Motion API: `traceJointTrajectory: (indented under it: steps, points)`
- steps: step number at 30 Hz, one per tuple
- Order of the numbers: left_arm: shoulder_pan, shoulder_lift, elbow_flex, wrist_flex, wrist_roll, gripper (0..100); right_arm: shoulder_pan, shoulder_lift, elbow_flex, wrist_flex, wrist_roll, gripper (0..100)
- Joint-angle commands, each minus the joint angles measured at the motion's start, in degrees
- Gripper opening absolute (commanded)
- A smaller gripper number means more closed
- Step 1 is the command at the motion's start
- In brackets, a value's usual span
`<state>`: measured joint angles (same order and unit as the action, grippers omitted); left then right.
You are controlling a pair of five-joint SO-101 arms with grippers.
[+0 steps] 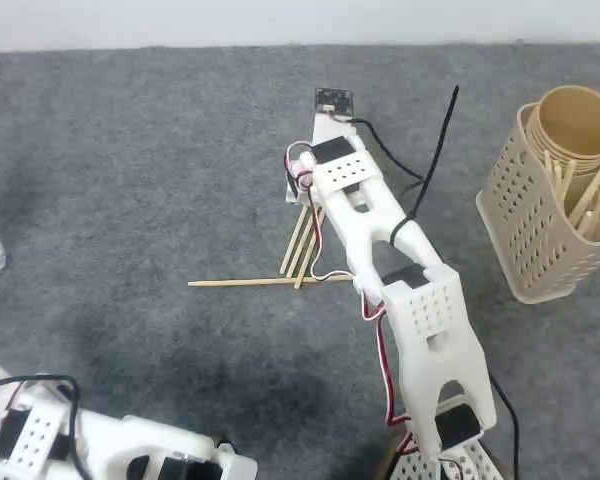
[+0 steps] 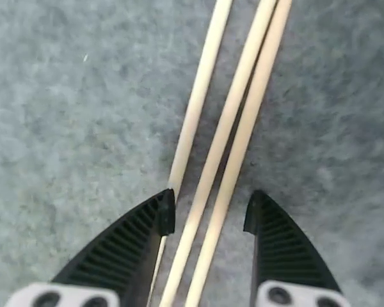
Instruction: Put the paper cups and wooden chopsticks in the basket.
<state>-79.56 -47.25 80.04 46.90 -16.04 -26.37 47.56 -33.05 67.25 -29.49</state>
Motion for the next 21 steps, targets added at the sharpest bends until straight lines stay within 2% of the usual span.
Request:
traceJointTrajectory:
  steps: [1, 8, 13, 18, 21]
  points:
    - [0.62, -1.23, -0.31, -0.79, -0.62, 22, 1.98, 0.13, -2.55, -0.4, -1.85, 18.2]
    - [0.62, -1.23, -0.31, -0.79, -0.62, 22, 2.51, 3.12, -7.91, 6.11, -1.41, 15.7]
    - [0.62, -1.23, -0.31, -0.7, -0.62, 22, 2.07, 10.51, -20.4, 16.31, 4.66, 6.5]
    - [0.62, -1.23, -0.31, -0.7, -0.62, 22, 2.51, 18.77, -34.73, 27.65, 6.15, 10.1]
    - [0.62, -1.23, -0.31, -0.7, -0.62, 22, 2.77, 22.9, -41.67, 33.63, 9.76, 6.9]
